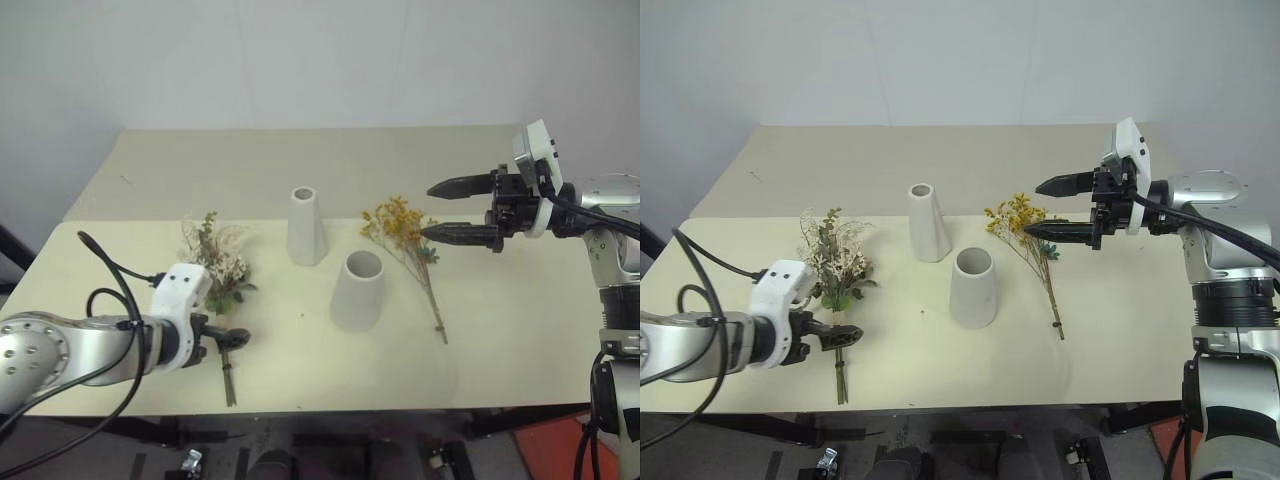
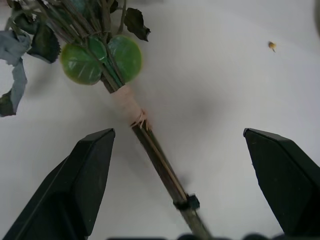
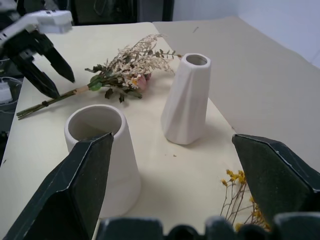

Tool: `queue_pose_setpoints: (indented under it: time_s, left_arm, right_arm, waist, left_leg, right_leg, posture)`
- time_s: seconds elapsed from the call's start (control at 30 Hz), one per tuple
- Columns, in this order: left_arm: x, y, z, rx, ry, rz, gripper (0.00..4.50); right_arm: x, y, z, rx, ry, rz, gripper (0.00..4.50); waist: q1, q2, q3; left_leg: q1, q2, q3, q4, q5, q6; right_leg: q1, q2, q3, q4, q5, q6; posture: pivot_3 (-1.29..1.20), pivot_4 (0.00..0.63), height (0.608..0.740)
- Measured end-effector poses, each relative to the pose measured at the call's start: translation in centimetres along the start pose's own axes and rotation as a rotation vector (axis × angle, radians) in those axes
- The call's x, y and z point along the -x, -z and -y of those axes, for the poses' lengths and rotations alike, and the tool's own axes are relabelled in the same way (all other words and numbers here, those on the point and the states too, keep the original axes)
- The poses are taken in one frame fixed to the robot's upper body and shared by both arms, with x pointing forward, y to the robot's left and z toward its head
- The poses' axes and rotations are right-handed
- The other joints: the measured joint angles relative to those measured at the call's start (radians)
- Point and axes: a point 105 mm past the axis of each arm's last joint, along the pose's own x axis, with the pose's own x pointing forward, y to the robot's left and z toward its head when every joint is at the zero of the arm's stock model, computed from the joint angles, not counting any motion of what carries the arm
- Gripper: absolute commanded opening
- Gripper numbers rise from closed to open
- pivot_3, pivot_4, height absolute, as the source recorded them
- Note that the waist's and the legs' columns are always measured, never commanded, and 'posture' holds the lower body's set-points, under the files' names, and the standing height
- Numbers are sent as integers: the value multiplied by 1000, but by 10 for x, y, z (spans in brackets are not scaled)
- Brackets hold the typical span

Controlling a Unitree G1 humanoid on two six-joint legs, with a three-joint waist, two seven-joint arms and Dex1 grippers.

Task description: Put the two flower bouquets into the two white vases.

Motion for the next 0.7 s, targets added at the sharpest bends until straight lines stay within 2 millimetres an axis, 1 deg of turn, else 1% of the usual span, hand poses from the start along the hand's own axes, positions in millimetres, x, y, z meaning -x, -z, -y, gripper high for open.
queue_pose_setpoints:
  time_s: [0.13,0.33,0.43,0.57,0.6,0.63,0.7]
  left_arm:
    - [-12,-1,-5,57,-79,-1,4500]
    - [-25,-6,-3,112,-121,-4,4500]
    - [-33,-4,-2,132,-123,-30,3910]
    - [-37,-3,-4,147,-145,-50,2673]
    - [-38,-3,-6,151,-153,-53,2435]
    - [-38,-3,-8,156,-160,-55,2038]
    - [-38,-3,-11,160,-169,-62,1438]
  right_arm:
    - [0,0,0,1,-3,0,4463]
    - [0,-2,-2,10,-9,1,4463]
    - [0,-4,-4,16,-19,9,4500]
    - [0,-5,-6,15,-34,12,4500]
    - [-1,-5,-7,18,-39,11,4500]
    - [-1,-6,-7,23,-44,10,4500]
    - [0,-7,-8,26,-48,5,4500]
  waist:
    - [2,0,0]
    - [4,0,0]
    - [5,0,0]
    - [5,0,0]
    - [5,0,0]
    - [6,0,0]
    - [6,0,0]
  left_leg:
    - [0,0,0,0,0,0]
    - [0,0,0,1,1,-1]
    - [0,-1,0,1,1,-2]
    - [0,-1,0,1,3,-5]
    - [0,-1,0,1,3,-5]
    - [1,-1,-1,1,3,-5]
    - [1,-1,-1,1,3,-5]
  right_leg:
    - [0,0,0,0,0,0]
    - [1,0,0,0,0,0]
    - [1,0,-1,0,0,0]
    - [2,0,0,0,0,0]
    - [2,0,0,0,0,0]
    - [2,0,0,0,0,0]
    - [3,0,0,0,0,0]
  posture:
    - [0,150,740]
    - [0,150,740]
    - [0,150,740]
    - [0,150,740]
    - [0,150,740]
    - [0,150,740]
    - [0,150,740]
